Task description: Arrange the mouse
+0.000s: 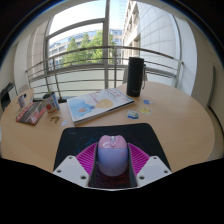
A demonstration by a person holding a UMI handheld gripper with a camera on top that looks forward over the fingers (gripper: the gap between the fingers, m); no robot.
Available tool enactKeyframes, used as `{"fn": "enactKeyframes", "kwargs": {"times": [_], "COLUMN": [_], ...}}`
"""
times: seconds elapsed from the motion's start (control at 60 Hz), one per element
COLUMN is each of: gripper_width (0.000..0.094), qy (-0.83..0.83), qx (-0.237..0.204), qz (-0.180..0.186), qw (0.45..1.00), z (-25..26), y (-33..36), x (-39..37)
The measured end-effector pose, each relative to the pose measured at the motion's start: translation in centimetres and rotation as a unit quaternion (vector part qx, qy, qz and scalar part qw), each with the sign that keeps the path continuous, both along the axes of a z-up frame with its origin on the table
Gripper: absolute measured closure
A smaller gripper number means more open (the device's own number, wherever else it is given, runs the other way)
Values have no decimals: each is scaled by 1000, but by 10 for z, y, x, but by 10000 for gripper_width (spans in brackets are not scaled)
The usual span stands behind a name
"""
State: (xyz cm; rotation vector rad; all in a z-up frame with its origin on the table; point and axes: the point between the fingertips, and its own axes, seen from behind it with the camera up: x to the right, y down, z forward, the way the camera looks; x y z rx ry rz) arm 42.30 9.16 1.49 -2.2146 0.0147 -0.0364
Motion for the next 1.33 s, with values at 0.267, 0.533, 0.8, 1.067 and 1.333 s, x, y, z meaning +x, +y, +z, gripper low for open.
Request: {"fn": "enactKeyframes", "kwargs": {"times": [0.267, 0.533, 0.8, 1.067, 1.333], "gripper_width": [144, 93, 89, 94, 94], "qy": [-7, -37, -62, -63, -57], "qx": [-18, 11, 35, 37, 43], "qz": [-6, -36, -59, -50, -49], "qw": [1000, 999, 996, 996, 996], "z": [-4, 101, 189, 205, 212], "y": [-10, -70, -171, -239, -248], "x": [-8, -20, -48, -80, -90]}}
